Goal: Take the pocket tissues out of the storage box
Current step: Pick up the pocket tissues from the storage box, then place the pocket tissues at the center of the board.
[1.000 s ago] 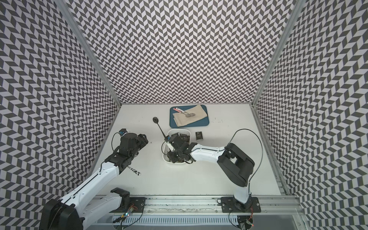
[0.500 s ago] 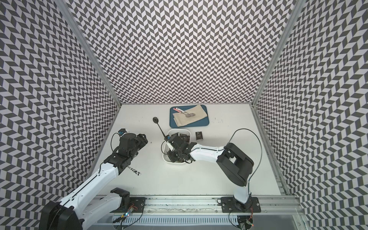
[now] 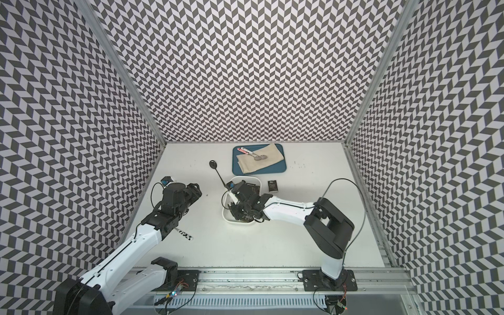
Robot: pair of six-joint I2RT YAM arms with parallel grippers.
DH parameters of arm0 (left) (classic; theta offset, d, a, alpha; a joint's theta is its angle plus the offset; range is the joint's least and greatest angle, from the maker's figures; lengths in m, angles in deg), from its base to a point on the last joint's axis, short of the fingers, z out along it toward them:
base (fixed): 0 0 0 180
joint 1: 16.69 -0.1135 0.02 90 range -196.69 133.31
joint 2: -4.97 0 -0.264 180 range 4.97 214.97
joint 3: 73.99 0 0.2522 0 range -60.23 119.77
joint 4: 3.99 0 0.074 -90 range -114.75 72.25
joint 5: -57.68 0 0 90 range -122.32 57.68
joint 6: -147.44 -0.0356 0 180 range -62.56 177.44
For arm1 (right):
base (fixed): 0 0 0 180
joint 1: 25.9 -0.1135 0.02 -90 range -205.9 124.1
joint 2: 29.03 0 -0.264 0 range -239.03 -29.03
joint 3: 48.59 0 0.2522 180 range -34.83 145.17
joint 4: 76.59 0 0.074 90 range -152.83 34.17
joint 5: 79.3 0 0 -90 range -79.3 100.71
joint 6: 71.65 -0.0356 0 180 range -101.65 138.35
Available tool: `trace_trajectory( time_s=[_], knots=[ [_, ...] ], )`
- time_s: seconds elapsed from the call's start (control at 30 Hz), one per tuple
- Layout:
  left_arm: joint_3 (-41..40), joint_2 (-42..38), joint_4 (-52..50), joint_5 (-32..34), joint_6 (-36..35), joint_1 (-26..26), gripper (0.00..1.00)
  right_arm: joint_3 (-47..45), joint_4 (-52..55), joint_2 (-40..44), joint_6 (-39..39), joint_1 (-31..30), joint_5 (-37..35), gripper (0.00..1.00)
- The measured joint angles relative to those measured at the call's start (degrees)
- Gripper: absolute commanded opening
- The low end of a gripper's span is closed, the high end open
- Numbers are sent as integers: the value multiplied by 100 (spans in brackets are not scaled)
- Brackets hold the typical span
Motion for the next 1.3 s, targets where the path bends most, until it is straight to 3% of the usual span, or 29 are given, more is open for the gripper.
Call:
trace_trajectory(
  time_s=[0.17, 0.4, 0.5, 0.8, 0.93, 1.0, 1.07, 1.3],
  knots=[
    [0, 0, -4, 0, 0, -2, 68, -380, -328, 896, -74, 581, 238, 14],
    [0, -70, -39, 0, 0, -2, 69, -1434, -621, 1836, -190, 2262, 608, 14],
    [0, -66, -42, -11, -2, -2, 68, -1930, -621, 2050, -245, 2616, 675, 14],
    [31, -46, -142, -13, -28, -2, 68, -2625, -557, 1639, -321, 2793, 879, 16],
    [70, -63, -168, -11, -48, -2, 68, -2647, -627, 1567, -343, 2820, 739, 29],
    [72, -63, -175, -13, -48, -2, 68, -2649, -625, 1558, -345, 2841, 658, 43],
    [70, -63, -177, -13, -48, -2, 68, -2649, -601, 1552, -354, 2848, 562, 48],
    [72, -61, -177, -26, -48, -2, 68, -2643, -369, 1655, -354, 2852, 155, 49]
  ],
)
